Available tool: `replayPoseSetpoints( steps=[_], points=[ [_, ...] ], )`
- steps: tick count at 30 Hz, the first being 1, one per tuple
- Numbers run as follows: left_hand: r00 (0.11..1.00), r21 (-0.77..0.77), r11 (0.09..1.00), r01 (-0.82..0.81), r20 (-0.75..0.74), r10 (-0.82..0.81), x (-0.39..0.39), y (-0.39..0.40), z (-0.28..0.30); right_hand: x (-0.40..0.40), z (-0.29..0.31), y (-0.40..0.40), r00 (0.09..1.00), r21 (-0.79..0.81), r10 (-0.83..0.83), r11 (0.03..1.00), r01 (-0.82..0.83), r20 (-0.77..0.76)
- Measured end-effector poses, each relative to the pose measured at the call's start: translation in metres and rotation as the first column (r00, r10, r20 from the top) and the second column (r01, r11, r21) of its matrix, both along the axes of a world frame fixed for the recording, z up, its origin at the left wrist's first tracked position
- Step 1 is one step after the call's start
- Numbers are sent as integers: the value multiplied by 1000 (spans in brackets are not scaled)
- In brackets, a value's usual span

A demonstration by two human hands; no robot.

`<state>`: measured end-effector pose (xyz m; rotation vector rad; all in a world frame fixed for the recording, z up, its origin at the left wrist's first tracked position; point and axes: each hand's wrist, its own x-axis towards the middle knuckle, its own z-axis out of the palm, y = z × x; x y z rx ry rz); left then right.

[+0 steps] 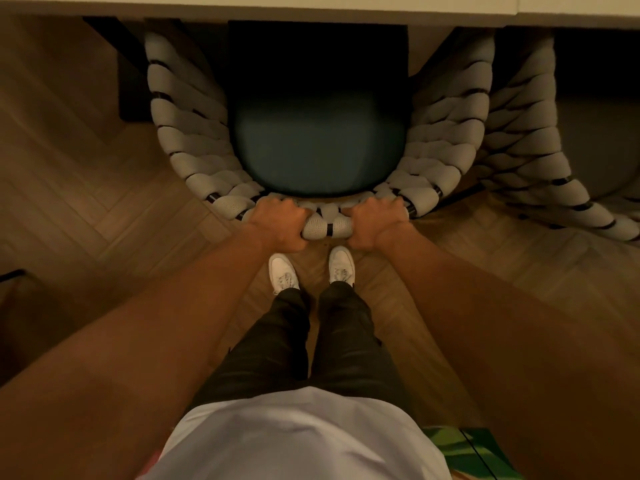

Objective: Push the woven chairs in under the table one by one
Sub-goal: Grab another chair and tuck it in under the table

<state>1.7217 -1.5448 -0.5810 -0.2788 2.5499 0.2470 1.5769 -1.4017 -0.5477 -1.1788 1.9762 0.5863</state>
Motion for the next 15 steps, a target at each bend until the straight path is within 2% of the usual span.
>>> replayPoseSetpoints(
  steps=[5,9,12,15],
  points=[
    [999,-20,999,-37,-36,36,10,8,-2,4,-8,5,1000,-11,19,1000,-19,14],
    [985,20,985,-172,-27,172,14,12,6,3,-6,5,999,-4,34,999,-34,28],
    [977,44,977,-211,-33,212,19,12,12,2,-4,4,997,3,25,1000,-25,76],
    [970,3,970,-242,-27,242,38,7,19,6,0,-2,988,-23,57,998,-54,141]
  ],
)
